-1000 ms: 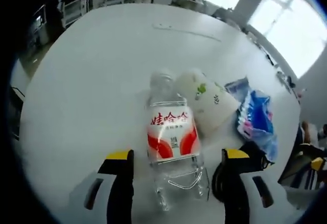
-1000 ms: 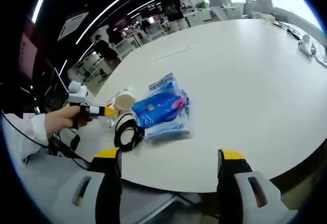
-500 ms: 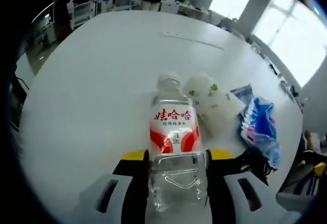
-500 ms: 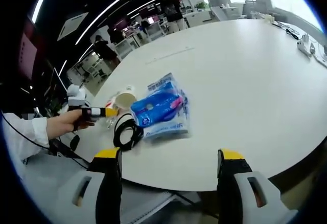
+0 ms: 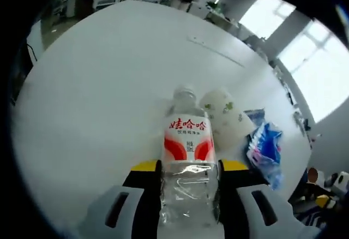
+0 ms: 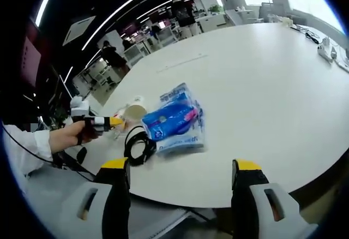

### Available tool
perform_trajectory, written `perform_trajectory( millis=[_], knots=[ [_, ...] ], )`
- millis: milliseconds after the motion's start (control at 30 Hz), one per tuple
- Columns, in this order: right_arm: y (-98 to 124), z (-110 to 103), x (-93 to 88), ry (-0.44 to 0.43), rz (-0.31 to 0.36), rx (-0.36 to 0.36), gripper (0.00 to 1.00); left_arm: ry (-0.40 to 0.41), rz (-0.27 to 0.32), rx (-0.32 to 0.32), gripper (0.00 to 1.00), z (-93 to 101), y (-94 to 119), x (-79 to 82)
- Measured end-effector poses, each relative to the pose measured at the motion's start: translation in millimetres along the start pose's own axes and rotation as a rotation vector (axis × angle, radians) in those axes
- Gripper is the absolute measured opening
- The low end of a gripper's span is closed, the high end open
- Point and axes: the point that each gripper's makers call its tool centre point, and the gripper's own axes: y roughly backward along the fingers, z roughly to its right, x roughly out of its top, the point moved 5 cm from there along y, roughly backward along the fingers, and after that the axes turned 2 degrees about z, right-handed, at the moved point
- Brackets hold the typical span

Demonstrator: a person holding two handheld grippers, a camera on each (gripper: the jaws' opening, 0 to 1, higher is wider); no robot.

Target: Arrange the tabletop items into an orderly group along one side of the table until the central work area is clear of visible clutter.

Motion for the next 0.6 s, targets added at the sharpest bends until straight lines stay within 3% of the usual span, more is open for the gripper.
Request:
perform_trajectory(
  millis=[333, 533, 567, 600],
  knots=[
    [1, -4, 2.9, 0.018, 0.002, 0.018, 0.73, 0.103, 0.038, -0.029, 0.36, 7.6, 17, 4.6],
    [3, -6, 4.6, -0.003, 0.019, 0.034, 0.73, 0.113, 0.062, -0.04, 0.36, 8.0, 24, 11.2],
    [2, -6, 4.2, 0.005, 0.011, 0.023, 0.73, 0.115, 0.068, -0.042, 0.36, 8.2, 26, 12.0],
    [2, -3, 3.4, 0.081, -0.014, -0.012, 0.72, 0.117, 0.073, -0.044, 0.36, 8.2, 27, 12.5]
  ],
)
